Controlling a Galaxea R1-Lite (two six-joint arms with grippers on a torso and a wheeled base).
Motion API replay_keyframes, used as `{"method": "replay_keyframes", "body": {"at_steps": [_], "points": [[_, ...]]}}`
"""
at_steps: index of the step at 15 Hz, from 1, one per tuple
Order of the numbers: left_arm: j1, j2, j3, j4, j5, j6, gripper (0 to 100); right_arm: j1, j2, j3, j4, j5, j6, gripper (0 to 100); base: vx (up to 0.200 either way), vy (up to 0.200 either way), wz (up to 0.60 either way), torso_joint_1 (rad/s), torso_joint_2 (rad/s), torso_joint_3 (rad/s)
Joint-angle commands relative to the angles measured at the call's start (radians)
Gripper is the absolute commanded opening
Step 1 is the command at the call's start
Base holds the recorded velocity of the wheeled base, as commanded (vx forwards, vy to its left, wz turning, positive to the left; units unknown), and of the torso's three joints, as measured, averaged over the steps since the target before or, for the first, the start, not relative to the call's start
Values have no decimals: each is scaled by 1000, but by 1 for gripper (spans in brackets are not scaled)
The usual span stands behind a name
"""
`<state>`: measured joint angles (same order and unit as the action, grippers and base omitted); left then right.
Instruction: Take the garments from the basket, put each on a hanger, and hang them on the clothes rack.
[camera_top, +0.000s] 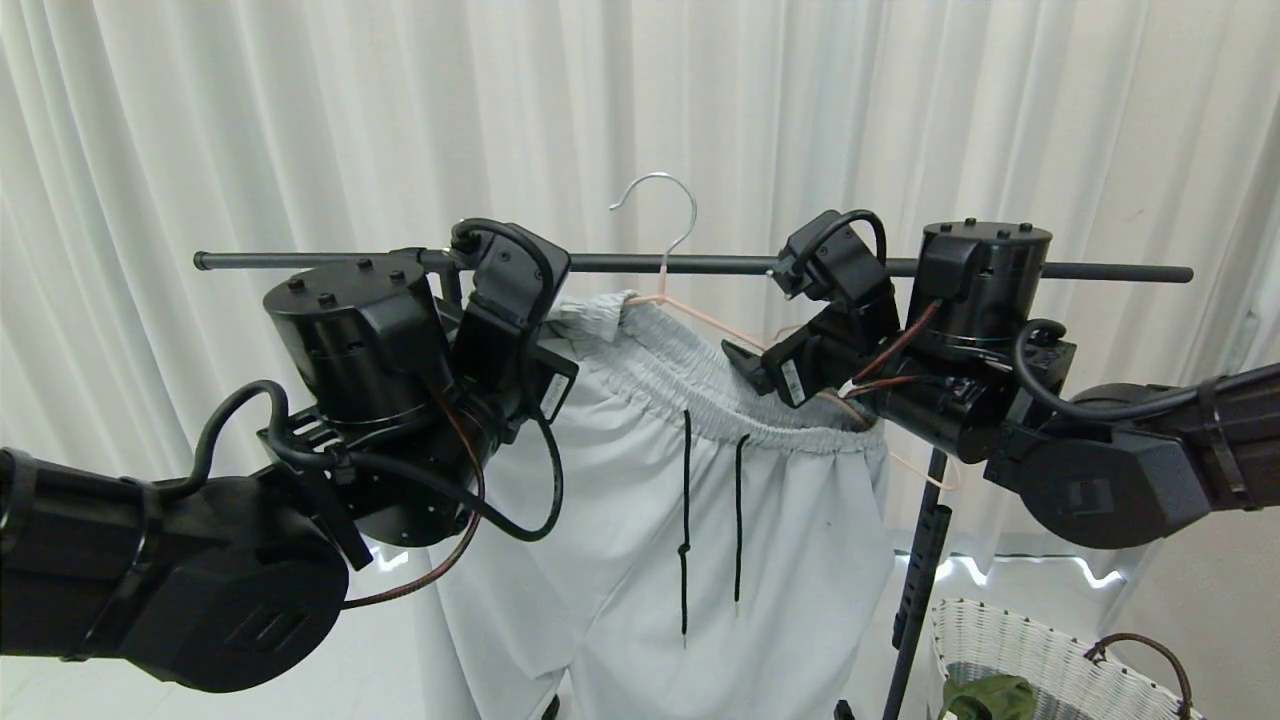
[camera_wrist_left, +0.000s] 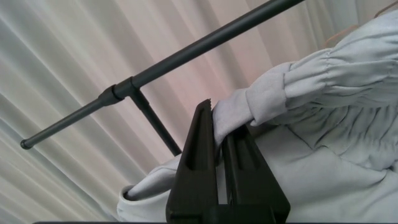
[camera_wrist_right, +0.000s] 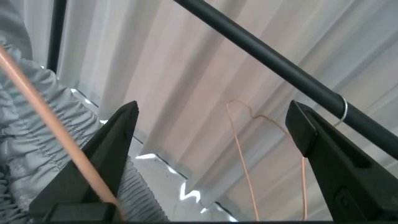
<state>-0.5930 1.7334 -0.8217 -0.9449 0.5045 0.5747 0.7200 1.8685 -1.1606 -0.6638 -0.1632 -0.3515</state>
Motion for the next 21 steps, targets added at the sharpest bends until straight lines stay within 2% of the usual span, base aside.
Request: {"method": "replay_keyframes", "body": {"at_steps": [1,11,13,14,17,21], "points": [[-1,-2,-1,-2,0,1,0,1,1,1,0,1,0,0,0,0,0,0,0,0],[-7,5,6,-2,-3,-3,0,13,-3,1,0,-1,0,0,0,0,0,0,0,0],[-8,2,13,-31,-3,5,0,12,-6,2,-2,-1,3,0,0,0,0,0,0,0],[-10,0,19,-37,-4,4,100,12,-11,4,-2,-2,5,0,0,0,0,0,0,0],[-10,0,42,-48,-11,-4,100,4,-29,6,-2,-2,3,0,0,0,0,0,0,0],[-10,-3,133,-204,-104,7,100,-57,-54,15,-2,-1,5,0,0,0,0,0,0,0]]}}
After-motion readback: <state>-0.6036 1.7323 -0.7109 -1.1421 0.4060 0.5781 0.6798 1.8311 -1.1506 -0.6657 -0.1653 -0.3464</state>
